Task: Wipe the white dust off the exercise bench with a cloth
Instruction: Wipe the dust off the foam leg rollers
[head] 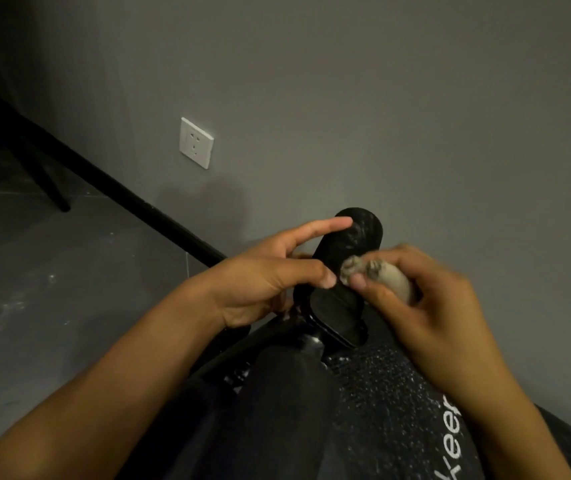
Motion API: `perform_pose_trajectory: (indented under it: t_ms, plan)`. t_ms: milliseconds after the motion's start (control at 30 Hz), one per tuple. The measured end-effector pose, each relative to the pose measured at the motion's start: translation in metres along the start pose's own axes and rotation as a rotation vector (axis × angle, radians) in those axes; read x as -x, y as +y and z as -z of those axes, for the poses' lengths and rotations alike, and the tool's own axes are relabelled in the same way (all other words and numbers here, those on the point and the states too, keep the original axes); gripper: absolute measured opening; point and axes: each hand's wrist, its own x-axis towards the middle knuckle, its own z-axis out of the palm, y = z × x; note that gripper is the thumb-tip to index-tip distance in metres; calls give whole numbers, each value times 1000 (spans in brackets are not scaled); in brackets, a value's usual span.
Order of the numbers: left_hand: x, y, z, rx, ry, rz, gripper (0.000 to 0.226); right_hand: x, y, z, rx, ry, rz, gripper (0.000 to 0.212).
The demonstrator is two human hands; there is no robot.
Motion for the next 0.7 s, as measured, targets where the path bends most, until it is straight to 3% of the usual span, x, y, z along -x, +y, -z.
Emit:
perform_pose_trajectory:
  t_ms: [133,333,567,700]
  plan:
    - [-1,-2,-1,43,38,12,68,-35,13,-12,135,177,-30,15]
    - [4,0,-4,59,2,-10,69,7,2,-6,-38,27,9,11]
    - [5,-1,-8,47,25,-3,69,-29,19,-12,129,234,-35,11]
    - [6,-2,-8,65,31,-16,67,-8,6,-13,45,126,-1,11]
